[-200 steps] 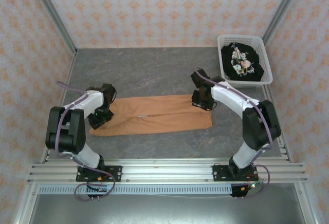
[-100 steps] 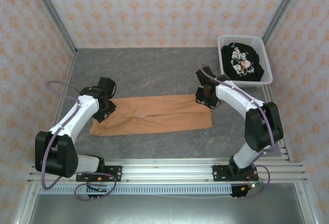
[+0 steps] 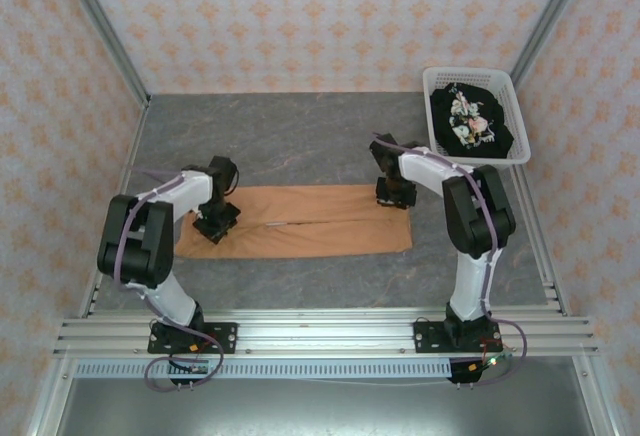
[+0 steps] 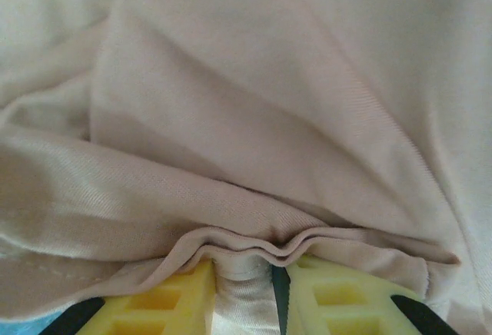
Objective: Fold and stack the t-shirts
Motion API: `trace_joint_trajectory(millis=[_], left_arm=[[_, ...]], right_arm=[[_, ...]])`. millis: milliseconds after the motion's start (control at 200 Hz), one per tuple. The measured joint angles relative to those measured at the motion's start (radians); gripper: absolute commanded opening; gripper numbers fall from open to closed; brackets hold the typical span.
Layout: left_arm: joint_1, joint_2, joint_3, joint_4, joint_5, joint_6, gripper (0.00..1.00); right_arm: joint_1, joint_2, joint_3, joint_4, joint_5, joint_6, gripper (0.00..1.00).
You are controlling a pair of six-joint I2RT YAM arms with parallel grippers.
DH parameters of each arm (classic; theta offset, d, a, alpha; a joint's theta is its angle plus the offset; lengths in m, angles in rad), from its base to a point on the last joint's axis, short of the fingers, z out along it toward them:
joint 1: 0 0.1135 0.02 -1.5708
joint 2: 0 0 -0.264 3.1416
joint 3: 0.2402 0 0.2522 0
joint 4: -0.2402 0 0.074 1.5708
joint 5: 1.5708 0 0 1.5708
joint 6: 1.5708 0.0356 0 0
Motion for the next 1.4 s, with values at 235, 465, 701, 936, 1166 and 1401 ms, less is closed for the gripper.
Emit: trace_joint_trajectory(millis=[235, 465, 701, 936, 1166, 1401], left_arm=[[0.014, 0.335, 0.459, -0.013, 0.009, 0.106, 0.26], [-0.063, 0.749, 1.128, 0.015, 0.087, 0.139, 0.27], [-0.173, 1.081, 1.647, 0.113, 0.187, 0.05, 0.33], [-0.192, 1.128, 1.744, 0.182, 0.211, 0.034, 0.62], [-0.18, 0.915, 1.629, 0.055, 0.071, 0.181, 0.66], [-0.185, 0.355, 1.048, 0.039, 0.113, 0.284, 0.58]], right_arm=[[0.002, -0.122, -0.17, -0.019, -0.023, 0.091, 0.18], [0.123, -0.267, -0.356, 0.009, -0.154, 0.301, 0.18], [0.272, -0.298, -0.414, 0.161, -0.33, 0.608, 0.2], [0.323, -0.249, -0.355, 0.246, -0.409, 0.775, 0.26], [0.305, -0.31, -0.265, 0.116, -0.354, 0.767, 0.38], [0.179, -0.543, -0.238, -0.003, -0.241, 0.598, 0.39]])
